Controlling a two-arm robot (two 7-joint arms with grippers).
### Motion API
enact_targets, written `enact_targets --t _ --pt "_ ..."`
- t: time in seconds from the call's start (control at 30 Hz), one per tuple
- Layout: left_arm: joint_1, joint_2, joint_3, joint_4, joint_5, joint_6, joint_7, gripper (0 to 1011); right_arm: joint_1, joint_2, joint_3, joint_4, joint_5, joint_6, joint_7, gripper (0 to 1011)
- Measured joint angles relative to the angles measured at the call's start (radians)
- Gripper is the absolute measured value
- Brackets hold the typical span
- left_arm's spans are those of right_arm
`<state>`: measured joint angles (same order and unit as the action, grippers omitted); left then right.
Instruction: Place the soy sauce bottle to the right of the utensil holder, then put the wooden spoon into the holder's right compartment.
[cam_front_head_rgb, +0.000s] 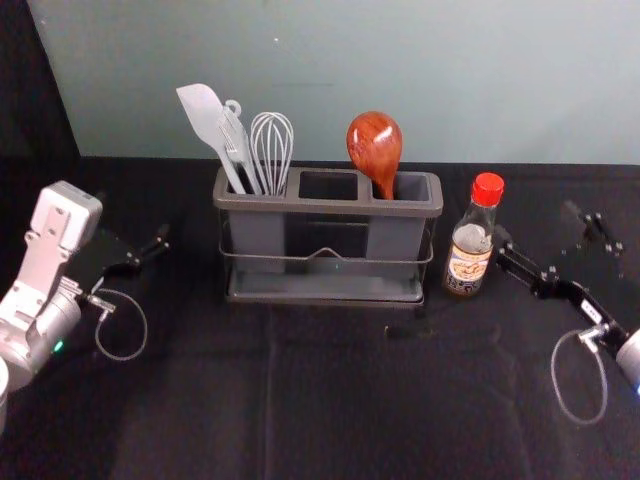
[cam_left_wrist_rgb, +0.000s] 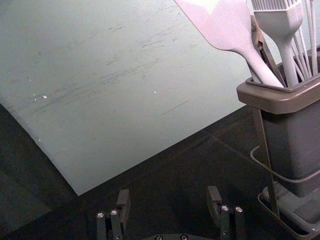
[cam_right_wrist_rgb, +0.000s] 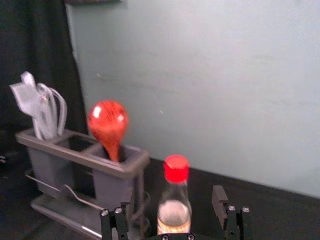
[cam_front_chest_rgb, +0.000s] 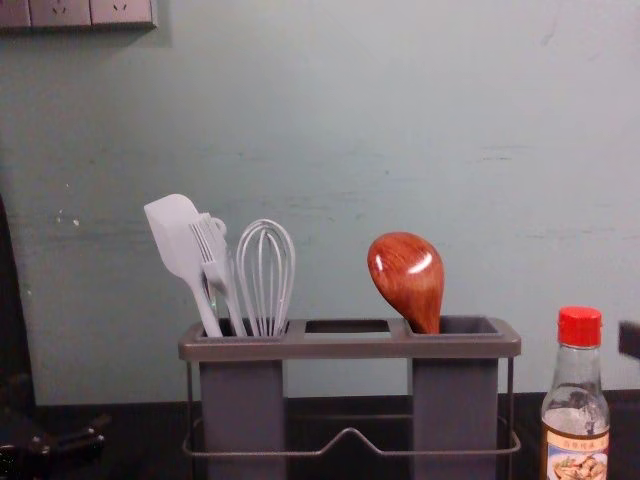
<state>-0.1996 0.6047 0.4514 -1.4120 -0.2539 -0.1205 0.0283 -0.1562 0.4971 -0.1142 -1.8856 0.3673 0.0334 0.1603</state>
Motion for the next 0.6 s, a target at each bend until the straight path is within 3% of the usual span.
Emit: enact_targets --t 0.3,0.6 --pt "0.0 0.0 0.0 0.0 0.0 0.0 0.0 1005 -0.026 -0.063 0.002 0.069 -0.041 -0.022 -0.039 1003" --pt "0.0 0.0 0.0 0.0 0.0 0.0 0.0 1005 -0.012 -0.094 -0.002 0.124 -0.063 -0.04 -0.029 1002"
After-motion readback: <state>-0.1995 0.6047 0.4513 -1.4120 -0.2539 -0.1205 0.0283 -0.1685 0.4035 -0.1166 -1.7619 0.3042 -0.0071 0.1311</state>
